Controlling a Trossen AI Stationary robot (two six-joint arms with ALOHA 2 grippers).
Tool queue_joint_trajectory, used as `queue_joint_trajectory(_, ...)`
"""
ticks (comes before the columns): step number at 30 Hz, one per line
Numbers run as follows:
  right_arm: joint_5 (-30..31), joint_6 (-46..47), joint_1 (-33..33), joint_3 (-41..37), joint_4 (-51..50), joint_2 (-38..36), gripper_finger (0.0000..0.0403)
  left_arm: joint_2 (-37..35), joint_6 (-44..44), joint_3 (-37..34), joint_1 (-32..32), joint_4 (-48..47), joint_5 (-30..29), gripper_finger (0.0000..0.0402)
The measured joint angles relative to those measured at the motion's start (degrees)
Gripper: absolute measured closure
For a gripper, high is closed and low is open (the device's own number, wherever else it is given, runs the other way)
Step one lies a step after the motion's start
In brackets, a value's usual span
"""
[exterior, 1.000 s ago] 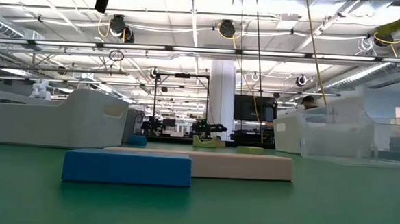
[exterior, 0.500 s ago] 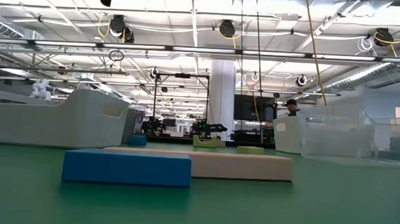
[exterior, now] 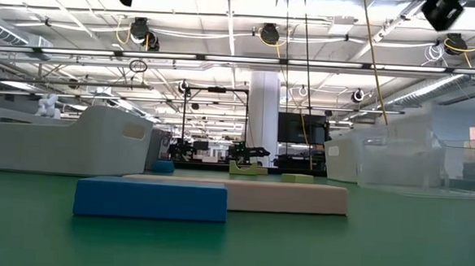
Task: Sort & place blocks by color
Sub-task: Put the bottom right brown block into the transparent bin
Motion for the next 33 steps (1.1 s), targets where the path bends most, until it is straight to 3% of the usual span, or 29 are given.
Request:
queue_joint_trajectory(10, 2.1, -17.6, -11.9, 0.1, 15.2, 0.3, 0.029, 0.0, 16.2, 0.0, 2.0, 9.4, -0.9, 0.0217)
queue_joint_trajectory(21, 2.1, -17.7, -28.2, 0.1, 19.0, 4.1, 0.029, 0.0, 31.5, 0.0, 9.2, 18.0, -1.8, 0.0217)
queue_joint_trajectory(30, 1.5, -16.8, -42.4, 0.1, 18.4, 4.2, 0.029, 0.0, 31.2, 0.0, 16.7, 18.8, -2.3, 0.0217)
queue_joint_trajectory(33, -2.3, -15.7, -46.1, 0.1, 17.3, 4.2, 0.029, 0.0, 31.1, 0.0, 19.1, 18.8, -2.3, 0.0217)
